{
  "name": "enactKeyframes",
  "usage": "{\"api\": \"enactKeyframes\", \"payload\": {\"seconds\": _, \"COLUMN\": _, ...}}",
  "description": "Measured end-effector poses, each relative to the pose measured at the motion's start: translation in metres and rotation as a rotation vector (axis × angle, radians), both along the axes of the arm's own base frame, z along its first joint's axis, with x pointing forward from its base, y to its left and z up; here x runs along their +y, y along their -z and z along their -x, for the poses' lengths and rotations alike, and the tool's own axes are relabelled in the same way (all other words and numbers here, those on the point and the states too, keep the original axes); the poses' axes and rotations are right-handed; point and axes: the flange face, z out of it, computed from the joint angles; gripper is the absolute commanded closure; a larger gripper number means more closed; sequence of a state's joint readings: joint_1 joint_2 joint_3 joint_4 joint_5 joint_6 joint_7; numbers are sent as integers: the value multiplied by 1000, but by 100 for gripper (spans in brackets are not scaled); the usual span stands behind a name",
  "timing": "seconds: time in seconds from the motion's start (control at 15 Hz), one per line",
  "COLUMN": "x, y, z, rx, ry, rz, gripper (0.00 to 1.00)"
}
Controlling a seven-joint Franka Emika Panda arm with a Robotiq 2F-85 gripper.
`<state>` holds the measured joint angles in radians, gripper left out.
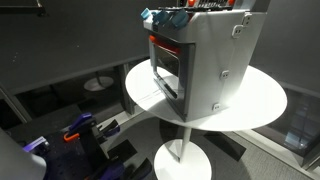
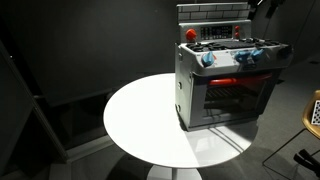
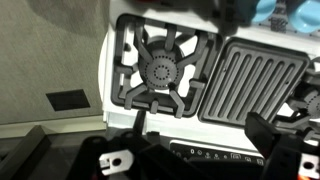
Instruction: Push the top right button on the toy stove
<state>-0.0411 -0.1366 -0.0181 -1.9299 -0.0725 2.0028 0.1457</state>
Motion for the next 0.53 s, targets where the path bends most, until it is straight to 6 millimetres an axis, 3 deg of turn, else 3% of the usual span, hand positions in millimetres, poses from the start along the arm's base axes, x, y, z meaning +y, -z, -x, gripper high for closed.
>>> {"api": "enactKeyframes", "payload": {"seconds": 0.33, "x": 6, "y": -14, "z": 40, "rx": 157, "ry": 16, "rz": -60, "gripper": 0}}
{"api": "enactKeyframes", "payload": {"seconds": 0.53, "x": 8, "y": -17, "z": 54, "rx": 221, "ry": 20, "rz": -77, "gripper": 0}}
